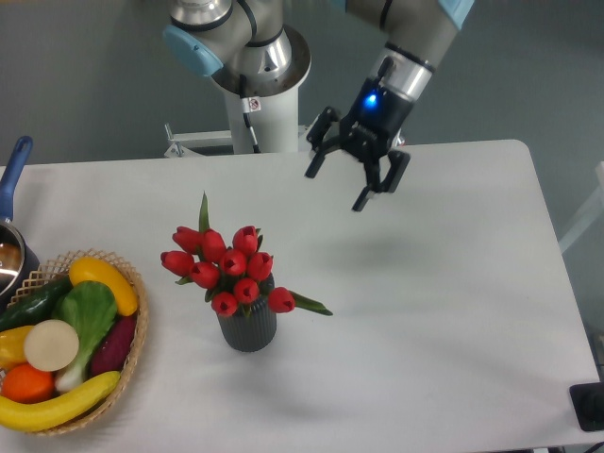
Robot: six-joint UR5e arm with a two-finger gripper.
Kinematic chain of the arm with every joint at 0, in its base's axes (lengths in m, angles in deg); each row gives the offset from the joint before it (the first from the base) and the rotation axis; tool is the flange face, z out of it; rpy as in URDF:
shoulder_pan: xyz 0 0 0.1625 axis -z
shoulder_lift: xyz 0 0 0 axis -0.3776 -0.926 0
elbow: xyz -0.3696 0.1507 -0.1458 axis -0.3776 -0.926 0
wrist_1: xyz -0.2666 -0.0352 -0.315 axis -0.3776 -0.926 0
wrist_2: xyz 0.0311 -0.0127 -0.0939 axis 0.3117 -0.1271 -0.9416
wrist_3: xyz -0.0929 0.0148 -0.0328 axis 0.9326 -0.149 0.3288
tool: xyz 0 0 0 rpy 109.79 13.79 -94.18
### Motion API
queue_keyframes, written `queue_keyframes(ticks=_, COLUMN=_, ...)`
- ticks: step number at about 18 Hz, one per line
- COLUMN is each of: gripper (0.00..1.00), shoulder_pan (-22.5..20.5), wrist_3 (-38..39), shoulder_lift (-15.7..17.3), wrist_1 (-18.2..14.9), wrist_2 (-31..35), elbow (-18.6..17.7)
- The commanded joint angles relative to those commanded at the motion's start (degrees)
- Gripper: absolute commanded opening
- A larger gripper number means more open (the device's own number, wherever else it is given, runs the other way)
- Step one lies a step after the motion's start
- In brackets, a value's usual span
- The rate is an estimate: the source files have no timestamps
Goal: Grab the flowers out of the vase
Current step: 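Move the open gripper down toward the red tulip stems, then lower the gripper around the tulip stems above the vase rim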
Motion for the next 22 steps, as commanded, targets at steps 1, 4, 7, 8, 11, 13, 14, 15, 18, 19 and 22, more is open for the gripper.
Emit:
queue_keyframes(ticks=1, gripper=1.0, shoulder_pan=0.89, wrist_3=0.96, shoulder_lift=-0.62, wrist_1=0.27, wrist_2=-1.22, elbow=0.0)
queue_keyframes(ticks=4, gripper=1.0, shoulder_pan=1.16, wrist_3=5.61, shoulder_lift=-2.11, wrist_1=2.71, wrist_2=-3.26, elbow=0.0)
queue_keyframes(ticks=7, gripper=1.0, shoulder_pan=2.3, wrist_3=10.01, shoulder_lift=-4.22, wrist_1=7.81, wrist_2=-4.92, elbow=-0.52)
queue_keyframes(ticks=8, gripper=1.0, shoulder_pan=2.48, wrist_3=10.81, shoulder_lift=-4.4, wrist_1=8.61, wrist_2=-6.23, elbow=-0.79)
queue_keyframes(ticks=11, gripper=1.0, shoulder_pan=2.57, wrist_3=10.99, shoulder_lift=-5.98, wrist_1=9.75, wrist_2=-6.51, elbow=-0.27)
queue_keyframes(ticks=13, gripper=1.0, shoulder_pan=3.88, wrist_3=10.99, shoulder_lift=-8.09, wrist_1=12.65, wrist_2=-7.64, elbow=0.0)
queue_keyframes(ticks=14, gripper=1.0, shoulder_pan=4.32, wrist_3=10.99, shoulder_lift=-8.97, wrist_1=13.71, wrist_2=-8.26, elbow=0.0)
queue_keyframes(ticks=15, gripper=1.0, shoulder_pan=4.67, wrist_3=10.99, shoulder_lift=-9.76, wrist_1=14.41, wrist_2=-8.27, elbow=0.0)
queue_keyframes(ticks=18, gripper=1.0, shoulder_pan=5.91, wrist_3=11.16, shoulder_lift=-10.91, wrist_1=15.03, wrist_2=-8.44, elbow=0.87)
queue_keyframes(ticks=19, gripper=1.0, shoulder_pan=5.99, wrist_3=11.43, shoulder_lift=-11.0, wrist_1=15.12, wrist_2=-8.53, elbow=0.88)
queue_keyframes(ticks=22, gripper=1.0, shoulder_pan=7.05, wrist_3=11.6, shoulder_lift=-11.08, wrist_1=15.12, wrist_2=-8.53, elbow=1.05)
